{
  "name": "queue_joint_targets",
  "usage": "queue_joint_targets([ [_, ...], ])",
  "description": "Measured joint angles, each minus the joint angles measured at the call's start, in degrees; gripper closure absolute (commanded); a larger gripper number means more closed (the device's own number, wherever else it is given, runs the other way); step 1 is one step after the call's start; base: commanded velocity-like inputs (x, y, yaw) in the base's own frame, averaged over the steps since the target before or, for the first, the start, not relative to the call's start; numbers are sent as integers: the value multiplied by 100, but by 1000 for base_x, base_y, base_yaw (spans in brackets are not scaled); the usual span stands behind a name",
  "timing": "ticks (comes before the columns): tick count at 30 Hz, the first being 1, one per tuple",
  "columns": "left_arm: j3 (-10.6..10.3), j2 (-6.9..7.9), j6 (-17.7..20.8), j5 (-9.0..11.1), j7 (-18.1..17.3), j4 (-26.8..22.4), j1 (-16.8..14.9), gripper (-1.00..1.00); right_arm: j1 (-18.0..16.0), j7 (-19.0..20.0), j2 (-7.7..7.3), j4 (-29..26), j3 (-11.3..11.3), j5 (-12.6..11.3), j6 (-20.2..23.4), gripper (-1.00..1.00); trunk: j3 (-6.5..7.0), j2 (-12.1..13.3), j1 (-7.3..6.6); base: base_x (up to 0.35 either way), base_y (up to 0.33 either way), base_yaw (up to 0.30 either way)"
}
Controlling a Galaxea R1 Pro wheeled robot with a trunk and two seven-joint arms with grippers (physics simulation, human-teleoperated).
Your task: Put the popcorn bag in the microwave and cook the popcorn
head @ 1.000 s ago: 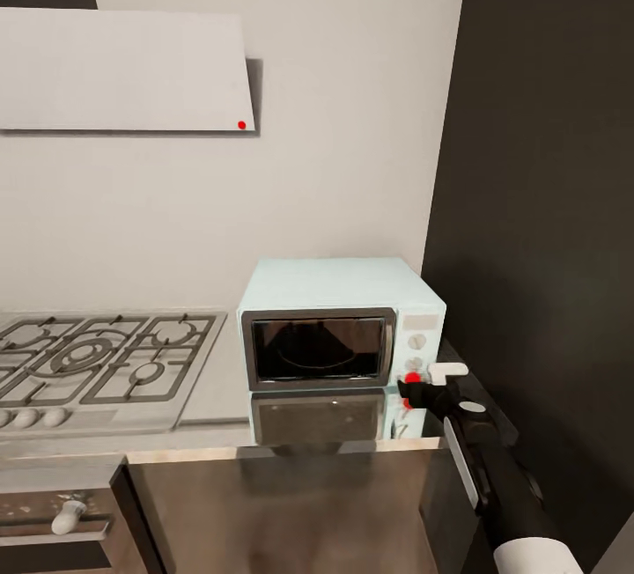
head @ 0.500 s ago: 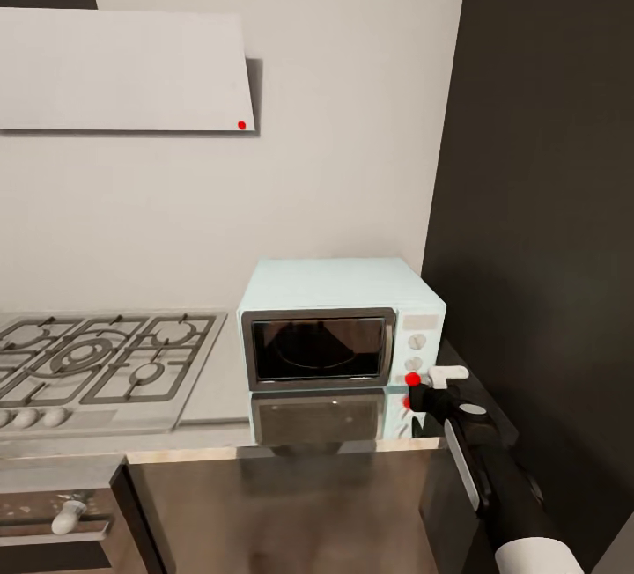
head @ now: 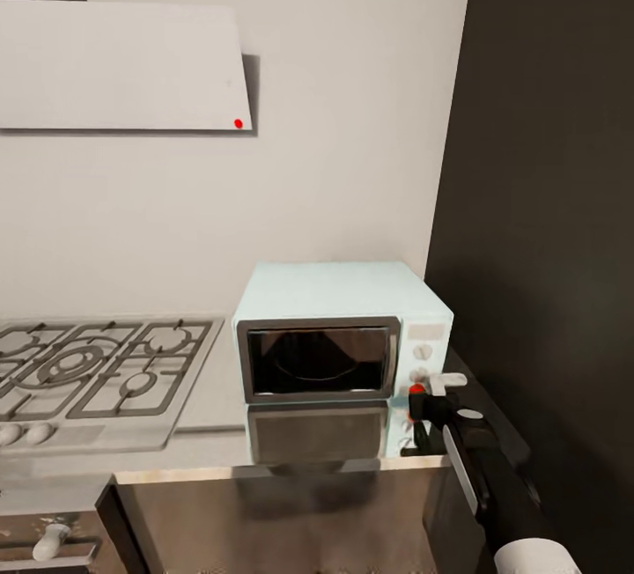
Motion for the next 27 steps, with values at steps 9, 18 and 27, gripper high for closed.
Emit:
queue_joint_targets([
  [9, -5, -15, 0, -1, 2, 4, -1, -100, -7, 14, 1, -11, 2, -17, 9, 100, 1, 2, 3, -329, 0, 0],
  [18, -5, -22, 0, -6, 4, 11, -3, -100, 20, 52, 1, -770, 9, 10, 219, 100, 1, 1, 3, -337, 0, 0],
  [27, -9, -23, 0, -6, -2, 10, -3, -100, 422, 66, -125, -702, -28, -57, 1361, 100, 0, 2, 3, -330, 0, 0],
])
